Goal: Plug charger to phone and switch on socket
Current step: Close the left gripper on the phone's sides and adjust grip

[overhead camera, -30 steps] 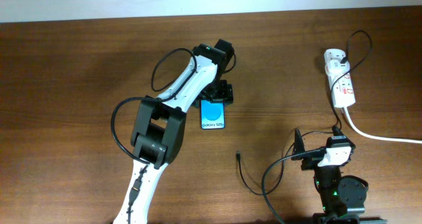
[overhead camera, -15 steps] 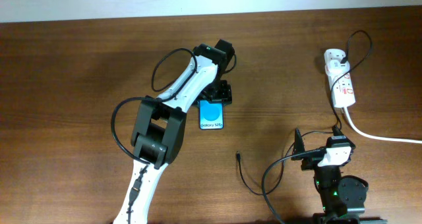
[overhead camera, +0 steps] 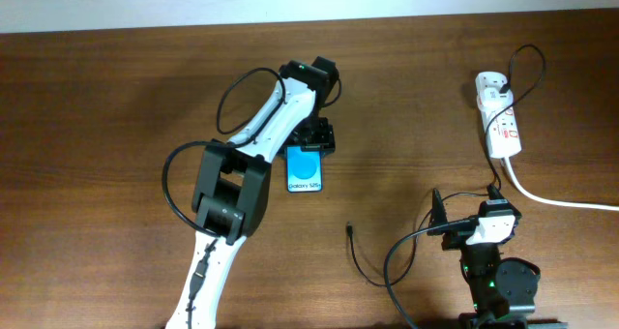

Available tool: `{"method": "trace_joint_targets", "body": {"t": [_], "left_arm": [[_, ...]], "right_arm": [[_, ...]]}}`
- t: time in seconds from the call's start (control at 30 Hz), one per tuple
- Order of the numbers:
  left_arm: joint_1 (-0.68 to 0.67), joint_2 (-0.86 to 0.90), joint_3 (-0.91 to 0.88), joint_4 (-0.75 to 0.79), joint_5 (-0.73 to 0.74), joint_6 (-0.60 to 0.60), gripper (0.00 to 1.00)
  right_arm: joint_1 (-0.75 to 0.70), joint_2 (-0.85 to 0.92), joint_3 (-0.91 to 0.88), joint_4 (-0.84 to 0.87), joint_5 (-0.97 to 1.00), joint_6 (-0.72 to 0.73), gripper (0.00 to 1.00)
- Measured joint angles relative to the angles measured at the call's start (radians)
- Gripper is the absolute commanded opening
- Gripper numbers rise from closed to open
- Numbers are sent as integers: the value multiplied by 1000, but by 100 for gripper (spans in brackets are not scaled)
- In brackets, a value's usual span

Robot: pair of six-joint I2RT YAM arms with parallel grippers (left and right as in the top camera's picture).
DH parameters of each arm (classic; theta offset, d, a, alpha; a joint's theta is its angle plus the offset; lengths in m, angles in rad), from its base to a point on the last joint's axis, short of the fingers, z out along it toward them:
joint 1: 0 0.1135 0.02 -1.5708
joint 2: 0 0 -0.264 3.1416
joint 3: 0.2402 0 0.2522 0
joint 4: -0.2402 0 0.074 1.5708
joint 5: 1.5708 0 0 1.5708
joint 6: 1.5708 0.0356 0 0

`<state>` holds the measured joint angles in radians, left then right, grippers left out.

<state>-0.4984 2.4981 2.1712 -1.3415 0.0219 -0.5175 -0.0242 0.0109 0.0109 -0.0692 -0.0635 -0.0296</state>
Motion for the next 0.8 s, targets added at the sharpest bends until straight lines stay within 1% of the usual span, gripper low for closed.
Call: {"method": "trace_joint_targets", "body": {"t": [0.13,0.3,0.57,0.63,0.7,0.8], "left_arm": [[14,6,53,-28,-13,0,83],[17,6,60,-27,-15,0,83],[6,6,27,36,-16,0,83],[4,6,15,48,-19,0,89],[4,6,10,64,-18,-1,98],[4,6,7,79,-19,-2,99]], "right_arm": [[0,0,0,0,0,0,98],[0,0,0,0,0,0,98],[0,0,0,0,0,0,98],[0,0,0,0,0,0,98],[0,0,0,0,0,0,98],[0,0,0,0,0,-1,98]]}}
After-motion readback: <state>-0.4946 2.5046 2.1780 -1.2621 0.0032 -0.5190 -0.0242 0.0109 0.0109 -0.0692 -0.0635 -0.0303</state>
